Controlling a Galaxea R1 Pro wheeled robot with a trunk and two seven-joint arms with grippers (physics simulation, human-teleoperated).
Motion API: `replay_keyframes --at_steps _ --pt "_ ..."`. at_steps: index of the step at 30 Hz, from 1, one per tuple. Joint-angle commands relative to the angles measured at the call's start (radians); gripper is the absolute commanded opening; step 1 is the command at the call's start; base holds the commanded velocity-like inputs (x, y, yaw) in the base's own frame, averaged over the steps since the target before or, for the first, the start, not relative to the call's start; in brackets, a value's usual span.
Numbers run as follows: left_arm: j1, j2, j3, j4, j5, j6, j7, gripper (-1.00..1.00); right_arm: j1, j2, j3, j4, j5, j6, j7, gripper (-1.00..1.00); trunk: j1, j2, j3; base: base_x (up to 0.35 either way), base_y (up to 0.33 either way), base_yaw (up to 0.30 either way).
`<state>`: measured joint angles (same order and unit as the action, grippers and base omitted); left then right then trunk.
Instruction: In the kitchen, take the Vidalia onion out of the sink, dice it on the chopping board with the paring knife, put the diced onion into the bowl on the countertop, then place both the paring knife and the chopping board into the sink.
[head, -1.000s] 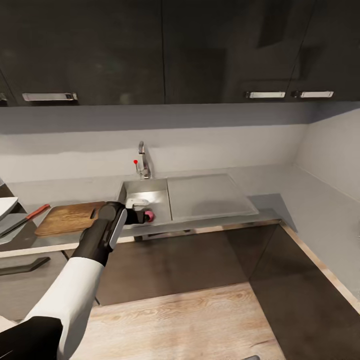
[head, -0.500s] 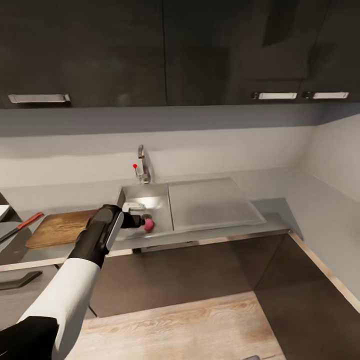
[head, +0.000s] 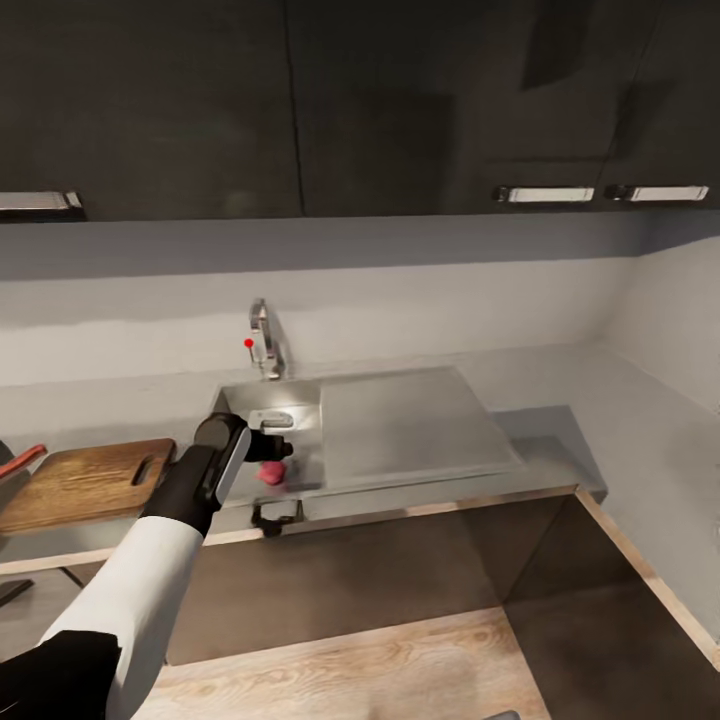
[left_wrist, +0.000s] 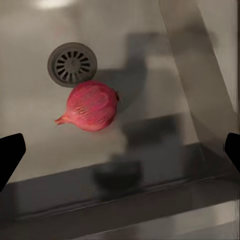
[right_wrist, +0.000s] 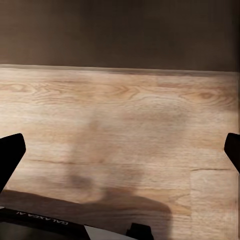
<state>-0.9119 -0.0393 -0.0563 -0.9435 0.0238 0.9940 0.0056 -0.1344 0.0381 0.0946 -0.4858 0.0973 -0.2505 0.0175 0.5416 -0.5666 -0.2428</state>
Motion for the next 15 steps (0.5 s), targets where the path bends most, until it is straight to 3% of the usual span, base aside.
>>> replay_keyframes --at_steps 1,15 --pt "-0.001 0.000 0.000 0.002 0.002 0.004 0.001 1.00 -0.001 0.000 -0.003 0.000 0.010 -0.003 0.001 1.00 0.000 -0.001 -0.002 0.023 -0.056 0.013" --pt "-0.001 0.000 0.001 0.058 0.003 0.002 0.001 1.00 -0.001 0.000 -0.003 0.000 0.010 -0.002 0.001 1.00 0.000 -0.001 -0.021 0.007 -0.006 0.072"
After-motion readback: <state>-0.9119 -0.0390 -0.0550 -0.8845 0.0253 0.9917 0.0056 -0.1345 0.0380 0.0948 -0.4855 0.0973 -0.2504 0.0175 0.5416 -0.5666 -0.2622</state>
